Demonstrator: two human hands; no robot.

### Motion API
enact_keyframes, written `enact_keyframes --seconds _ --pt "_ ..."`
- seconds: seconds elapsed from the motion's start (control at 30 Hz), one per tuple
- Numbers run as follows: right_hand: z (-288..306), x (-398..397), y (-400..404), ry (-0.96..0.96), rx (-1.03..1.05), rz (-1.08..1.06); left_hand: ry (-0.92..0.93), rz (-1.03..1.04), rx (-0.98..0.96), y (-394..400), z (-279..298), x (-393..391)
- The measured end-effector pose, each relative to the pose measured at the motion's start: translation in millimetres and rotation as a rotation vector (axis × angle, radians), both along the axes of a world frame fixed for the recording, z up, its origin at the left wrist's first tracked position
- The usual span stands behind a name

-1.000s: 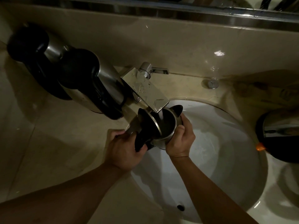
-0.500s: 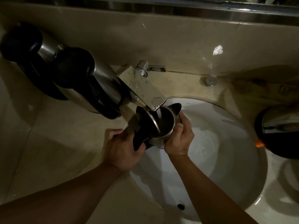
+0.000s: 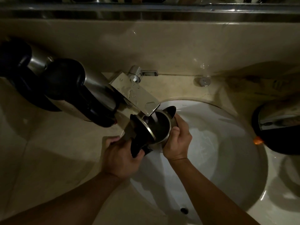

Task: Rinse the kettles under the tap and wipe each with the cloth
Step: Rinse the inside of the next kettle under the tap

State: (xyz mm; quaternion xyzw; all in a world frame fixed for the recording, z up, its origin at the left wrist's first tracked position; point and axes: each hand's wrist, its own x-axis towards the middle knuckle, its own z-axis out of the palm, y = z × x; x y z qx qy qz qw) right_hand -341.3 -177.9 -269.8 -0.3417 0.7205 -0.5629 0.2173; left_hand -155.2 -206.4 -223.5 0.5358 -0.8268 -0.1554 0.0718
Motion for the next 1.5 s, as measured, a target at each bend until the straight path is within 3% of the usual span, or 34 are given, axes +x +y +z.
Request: enact_keyframes --seconds 0.93,1.5 --pt "0 0 2 0.016 0.032 -0.02 0.051 -0.011 -0.042 1 -1 -1" --pt "-5 2 1 0.001 -0.064 -0.078 0.061 0.005 -0.049 -1 -7 -1"
